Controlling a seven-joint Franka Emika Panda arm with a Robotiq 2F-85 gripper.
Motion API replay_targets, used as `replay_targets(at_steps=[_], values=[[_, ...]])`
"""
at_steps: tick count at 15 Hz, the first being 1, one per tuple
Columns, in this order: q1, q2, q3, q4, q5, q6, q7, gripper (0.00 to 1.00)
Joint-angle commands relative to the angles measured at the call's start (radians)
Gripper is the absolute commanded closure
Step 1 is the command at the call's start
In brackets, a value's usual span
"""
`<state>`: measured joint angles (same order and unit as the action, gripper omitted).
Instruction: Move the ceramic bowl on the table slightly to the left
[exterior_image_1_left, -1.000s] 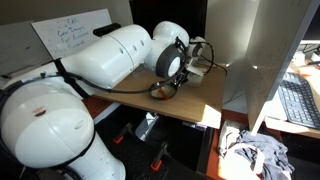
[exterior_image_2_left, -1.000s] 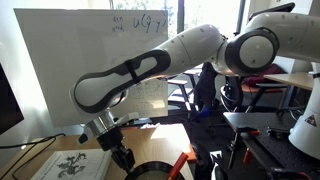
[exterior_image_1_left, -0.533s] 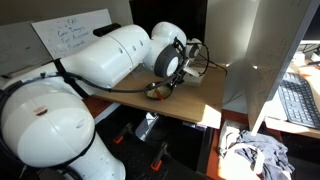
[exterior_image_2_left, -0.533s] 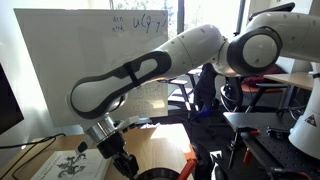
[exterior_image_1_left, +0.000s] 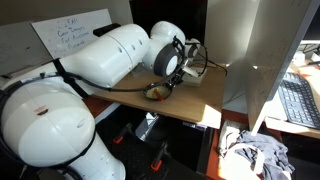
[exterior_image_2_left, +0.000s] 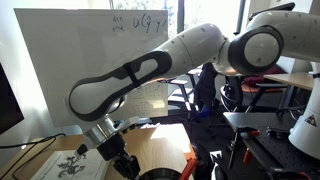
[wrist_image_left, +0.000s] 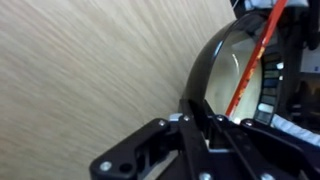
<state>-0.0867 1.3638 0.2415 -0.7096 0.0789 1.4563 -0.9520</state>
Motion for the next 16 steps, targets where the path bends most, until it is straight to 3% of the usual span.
replay_targets(at_steps=[1, 3, 8, 11, 16], values=[[-0.014, -0.060, -0.005, -0.059, -0.005, 0.025, -0.009, 0.61], [-0.021, -0.075, -0.007, -0.063, -0.007, 0.021, -0.012, 0.60], [-0.037, -0.132, -0.007, -0.084, -0.007, 0.031, -0.010, 0.23], [-0.040, -0.173, -0.024, -0.102, -0.002, 0.077, 0.079, 0.01], [-0.044, -0.234, -0.049, -0.145, 0.006, 0.108, 0.288, 0.00]])
